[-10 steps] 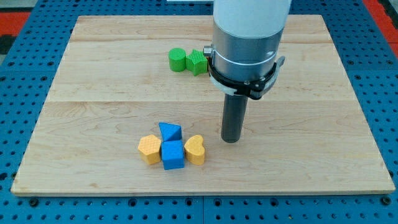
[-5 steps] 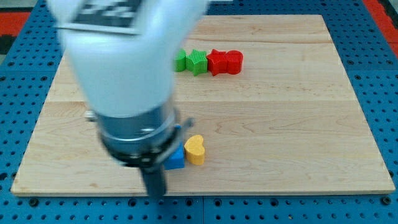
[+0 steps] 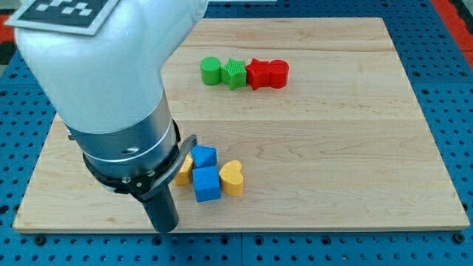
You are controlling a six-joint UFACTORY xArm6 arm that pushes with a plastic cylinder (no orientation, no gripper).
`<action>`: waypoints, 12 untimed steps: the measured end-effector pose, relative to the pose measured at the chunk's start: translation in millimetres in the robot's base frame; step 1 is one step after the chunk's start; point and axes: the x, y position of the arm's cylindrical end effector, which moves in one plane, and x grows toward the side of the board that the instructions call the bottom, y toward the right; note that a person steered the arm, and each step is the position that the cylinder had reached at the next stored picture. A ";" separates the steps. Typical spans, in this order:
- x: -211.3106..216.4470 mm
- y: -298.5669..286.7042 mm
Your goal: Place the blue triangle below the red circle
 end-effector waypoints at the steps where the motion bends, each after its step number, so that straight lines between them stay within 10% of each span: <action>1: -9.0 4.9; 7: -119.5 28.5; 12: -148.8 160.5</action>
